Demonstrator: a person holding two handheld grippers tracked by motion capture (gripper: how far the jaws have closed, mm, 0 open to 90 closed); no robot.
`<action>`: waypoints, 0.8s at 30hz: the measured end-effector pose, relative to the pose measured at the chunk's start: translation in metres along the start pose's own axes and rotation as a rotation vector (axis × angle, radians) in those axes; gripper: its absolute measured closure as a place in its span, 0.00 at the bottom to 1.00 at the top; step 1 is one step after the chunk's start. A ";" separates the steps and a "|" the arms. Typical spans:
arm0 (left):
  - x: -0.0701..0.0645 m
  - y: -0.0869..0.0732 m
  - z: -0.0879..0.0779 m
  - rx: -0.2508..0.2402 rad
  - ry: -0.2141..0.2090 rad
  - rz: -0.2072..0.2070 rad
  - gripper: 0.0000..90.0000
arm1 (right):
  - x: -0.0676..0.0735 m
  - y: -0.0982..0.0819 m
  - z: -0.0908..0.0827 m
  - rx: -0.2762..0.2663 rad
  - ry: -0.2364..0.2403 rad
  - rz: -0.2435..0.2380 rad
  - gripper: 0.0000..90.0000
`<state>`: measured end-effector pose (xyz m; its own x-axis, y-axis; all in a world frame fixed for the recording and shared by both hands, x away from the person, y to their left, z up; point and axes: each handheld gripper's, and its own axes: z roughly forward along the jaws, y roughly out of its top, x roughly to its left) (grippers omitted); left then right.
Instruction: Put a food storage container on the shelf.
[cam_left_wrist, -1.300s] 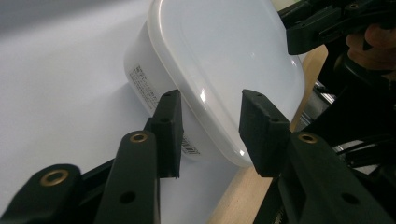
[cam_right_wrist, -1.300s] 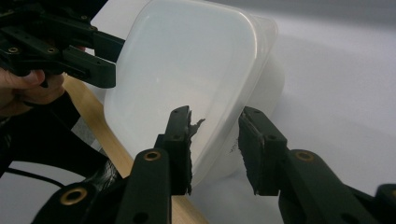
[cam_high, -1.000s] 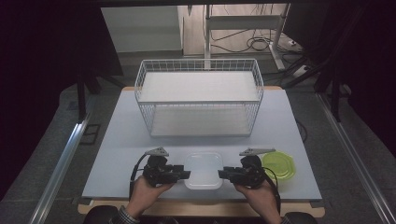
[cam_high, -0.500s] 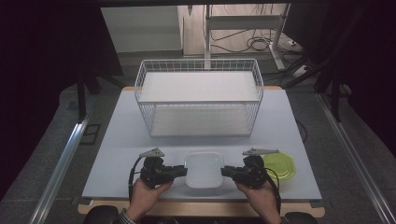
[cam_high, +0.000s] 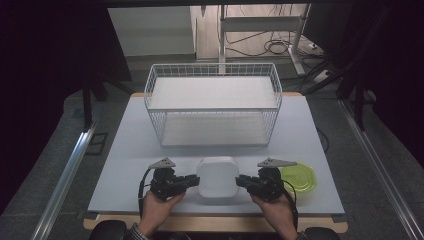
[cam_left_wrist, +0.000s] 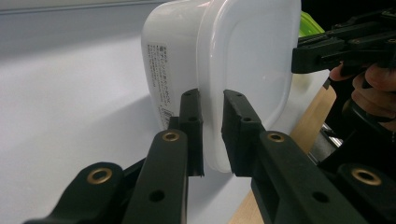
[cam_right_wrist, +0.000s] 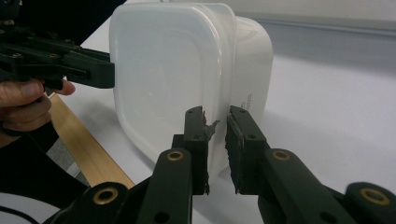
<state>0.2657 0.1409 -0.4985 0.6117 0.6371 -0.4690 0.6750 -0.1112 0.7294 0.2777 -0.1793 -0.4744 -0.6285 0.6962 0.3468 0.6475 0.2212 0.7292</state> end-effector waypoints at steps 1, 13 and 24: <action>0.000 0.001 0.000 -0.004 0.000 0.001 0.88 | 0.000 0.001 -0.001 -0.006 0.001 -0.005 0.88; -0.005 0.020 -0.008 -0.061 0.012 0.039 0.88 | 0.001 0.016 -0.008 -0.069 0.002 -0.023 0.88; -0.007 0.044 -0.022 -0.110 0.038 0.081 0.88 | 0.005 0.041 -0.011 -0.118 0.005 -0.067 0.88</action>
<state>0.2819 0.1482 -0.4518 0.6446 0.6584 -0.3886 0.5736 -0.0805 0.8152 0.2959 -0.1741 -0.4365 -0.6707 0.6792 0.2981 0.5491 0.1845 0.8151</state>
